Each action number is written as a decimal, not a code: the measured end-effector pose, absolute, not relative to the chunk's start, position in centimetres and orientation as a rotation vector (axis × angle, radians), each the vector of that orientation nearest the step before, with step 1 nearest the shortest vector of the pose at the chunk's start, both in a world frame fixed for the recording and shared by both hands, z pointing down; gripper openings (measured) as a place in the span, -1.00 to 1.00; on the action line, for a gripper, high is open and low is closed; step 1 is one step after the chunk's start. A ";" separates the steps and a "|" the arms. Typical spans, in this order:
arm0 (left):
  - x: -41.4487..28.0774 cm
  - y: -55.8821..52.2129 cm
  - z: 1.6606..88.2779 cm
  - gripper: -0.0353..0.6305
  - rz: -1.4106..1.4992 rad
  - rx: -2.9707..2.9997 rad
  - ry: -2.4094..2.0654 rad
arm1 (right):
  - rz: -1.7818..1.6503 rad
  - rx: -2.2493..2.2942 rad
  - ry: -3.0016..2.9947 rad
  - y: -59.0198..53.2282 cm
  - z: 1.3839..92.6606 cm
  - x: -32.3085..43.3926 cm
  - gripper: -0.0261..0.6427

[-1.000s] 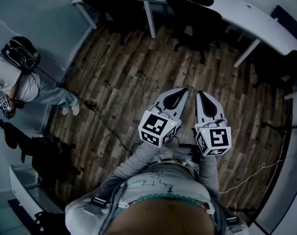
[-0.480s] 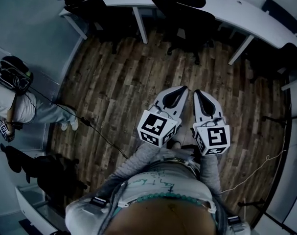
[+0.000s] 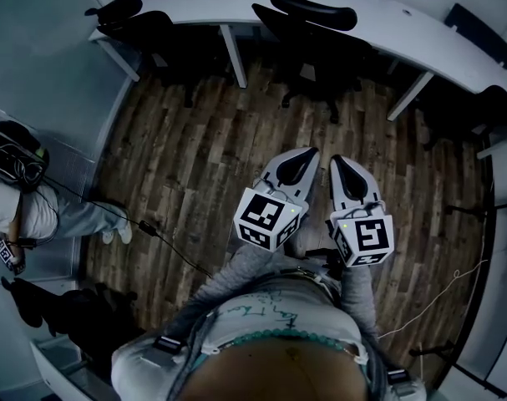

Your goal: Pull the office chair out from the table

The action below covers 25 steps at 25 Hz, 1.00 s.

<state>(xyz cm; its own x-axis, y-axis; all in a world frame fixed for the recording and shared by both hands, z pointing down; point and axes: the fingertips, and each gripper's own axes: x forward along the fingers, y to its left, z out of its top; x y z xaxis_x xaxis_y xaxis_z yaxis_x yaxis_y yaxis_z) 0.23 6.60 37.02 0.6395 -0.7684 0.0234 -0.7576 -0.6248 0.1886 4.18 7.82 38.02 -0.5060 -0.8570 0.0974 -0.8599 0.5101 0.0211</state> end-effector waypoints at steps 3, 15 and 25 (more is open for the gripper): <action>-0.9 4.8 36.5 -0.86 -0.109 2.692 -1.236 | 0.026 1.548 -2.624 5.9 37.7 3.4 -0.86; -5.6 1.4 36.8 -0.86 -0.119 2.697 -1.209 | 0.040 1.641 -2.580 2.0 37.8 1.0 -0.86; -5.3 -2.0 37.7 -0.86 -0.110 2.669 -1.167 | 0.082 1.591 -2.591 -0.9 38.6 0.1 -0.86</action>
